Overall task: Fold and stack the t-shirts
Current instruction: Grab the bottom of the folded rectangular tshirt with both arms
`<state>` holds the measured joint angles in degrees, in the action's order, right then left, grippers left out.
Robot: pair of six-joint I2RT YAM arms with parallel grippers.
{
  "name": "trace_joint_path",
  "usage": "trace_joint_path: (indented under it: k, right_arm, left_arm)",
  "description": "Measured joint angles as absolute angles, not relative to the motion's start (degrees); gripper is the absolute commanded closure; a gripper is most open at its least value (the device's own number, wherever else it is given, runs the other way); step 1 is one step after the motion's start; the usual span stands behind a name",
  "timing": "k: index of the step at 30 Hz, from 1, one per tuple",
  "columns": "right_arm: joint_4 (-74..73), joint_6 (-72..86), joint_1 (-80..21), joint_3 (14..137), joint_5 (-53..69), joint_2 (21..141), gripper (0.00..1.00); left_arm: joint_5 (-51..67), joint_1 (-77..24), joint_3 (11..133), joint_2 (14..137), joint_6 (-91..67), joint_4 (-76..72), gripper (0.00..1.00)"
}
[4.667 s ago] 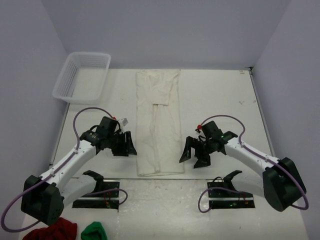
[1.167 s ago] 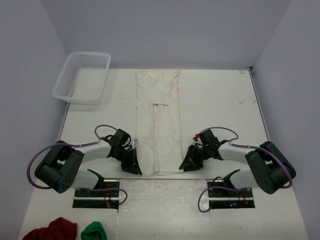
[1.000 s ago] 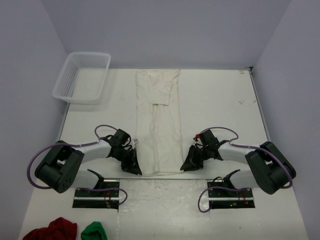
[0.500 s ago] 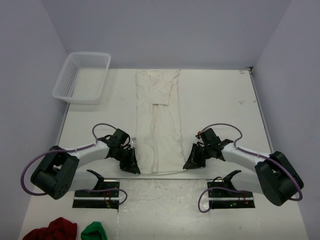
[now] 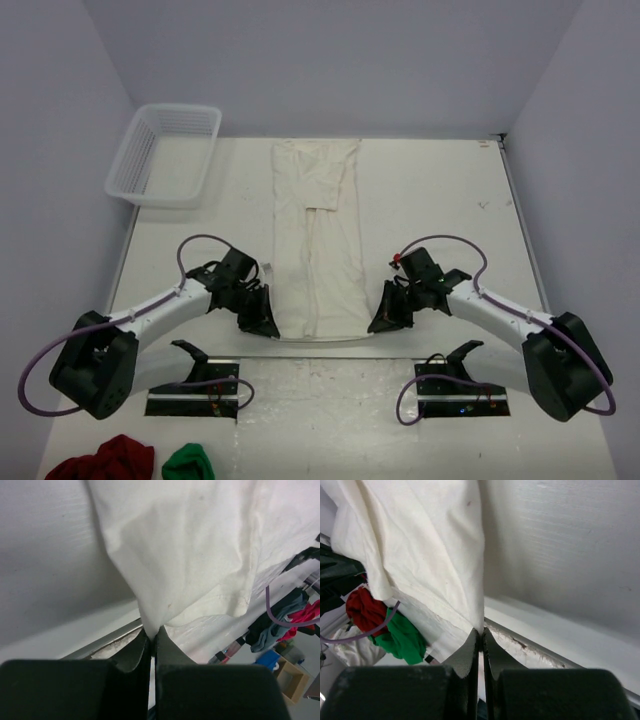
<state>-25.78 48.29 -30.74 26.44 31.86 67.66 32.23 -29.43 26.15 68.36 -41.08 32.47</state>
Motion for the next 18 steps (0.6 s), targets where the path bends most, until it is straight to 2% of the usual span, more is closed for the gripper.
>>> trace_joint_path:
  k: [9,18]
  right_arm:
    - [-36.8,42.4,-30.7,38.1,28.0,68.2,1.0]
    - [-45.5,37.1,-30.7,58.7,25.0,79.0,1.0]
  left_arm:
    - [27.6,-29.5,39.2,65.9,-40.2,41.1,1.0]
    - [23.1,-29.4,51.4,74.2,-37.3,46.3,1.0]
